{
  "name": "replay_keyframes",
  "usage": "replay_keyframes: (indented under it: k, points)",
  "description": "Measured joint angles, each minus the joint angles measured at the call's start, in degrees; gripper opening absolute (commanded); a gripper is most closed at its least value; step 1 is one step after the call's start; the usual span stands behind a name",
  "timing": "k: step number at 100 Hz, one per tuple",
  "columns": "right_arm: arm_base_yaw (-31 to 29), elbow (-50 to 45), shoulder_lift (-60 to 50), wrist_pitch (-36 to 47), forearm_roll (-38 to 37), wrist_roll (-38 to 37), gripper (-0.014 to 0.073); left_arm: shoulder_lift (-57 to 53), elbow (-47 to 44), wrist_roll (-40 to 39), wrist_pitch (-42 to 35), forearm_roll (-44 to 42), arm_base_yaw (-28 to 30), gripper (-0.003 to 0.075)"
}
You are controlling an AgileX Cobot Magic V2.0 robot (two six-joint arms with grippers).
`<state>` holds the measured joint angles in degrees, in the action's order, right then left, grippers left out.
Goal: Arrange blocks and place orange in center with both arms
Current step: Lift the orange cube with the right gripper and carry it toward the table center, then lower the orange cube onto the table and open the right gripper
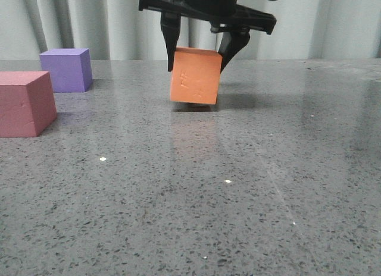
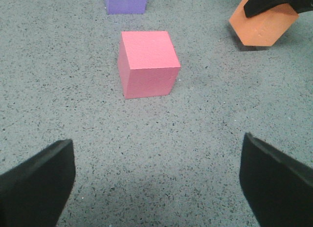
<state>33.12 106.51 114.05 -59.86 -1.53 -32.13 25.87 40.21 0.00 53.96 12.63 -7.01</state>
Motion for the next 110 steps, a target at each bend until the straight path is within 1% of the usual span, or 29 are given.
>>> replay_keyframes:
  k: [14, 36, 61, 66, 73, 74, 75, 85, 92, 99, 110]
  points:
    - [0.0, 0.0, 0.45, 0.0, 0.12, 0.0, 0.0252, 0.0, 0.0, 0.0, 0.0, 0.0, 0.0, 0.0639]
    - [0.0, 0.0, 0.59, 0.0, 0.12, -0.02, 0.03, 0.0, 0.0, 0.0, 0.0, 0.0, 0.0, 0.0639]
    - [0.0, 0.02, 1.23, 0.0, 0.32, -0.15, 0.0307, 0.0, 0.0, 0.0, 0.0, 0.0, 0.0, 0.0639]
    - [0.0, 0.25, 1.37, 0.0, 0.32, -0.15, 0.0332, 0.0, 0.0, 0.0, 0.0, 0.0, 0.0, 0.0639]
    - [0.0, 0.37, 1.5, -0.11, 0.32, -0.15, 0.0398, 0.0, 0.0, 0.0, 0.09, 0.0, 0.0, 0.0639]
    - [0.0, 0.37, 1.5, -0.11, 0.42, -0.15, 0.0422, 0.0, 0.0, 0.0, 0.09, 0.0, 0.0, 0.0639]
    - [0.0, 0.37, 1.5, -0.11, 0.41, -0.15, 0.0422, 0.0, 0.0, 0.0, 0.09, 0.0, 0.0, 0.0639]
    - [0.0, 0.37, 1.5, -0.11, 0.41, -0.15, 0.0554, 0.0, 0.0, 0.0, 0.09, 0.0, 0.0, 0.0639]
    - [0.0, 0.37, 1.76, -0.11, 0.53, -0.15, 0.0627, 0.0, 0.0, 0.0, 0.09, 0.0, 0.0, 0.0639]
    - [0.0, 0.37, 2.0, -0.11, 0.63, -0.15, 0.066, 0.0, 0.0, 0.0, 0.09, 0.0, 0.0, 0.0639]
    - [0.0, 0.37, 1.86, -0.11, 0.61, 0.42, 0.0654, 0.0, 0.0, 0.0, 0.09, 0.0, 0.0, 0.0639]
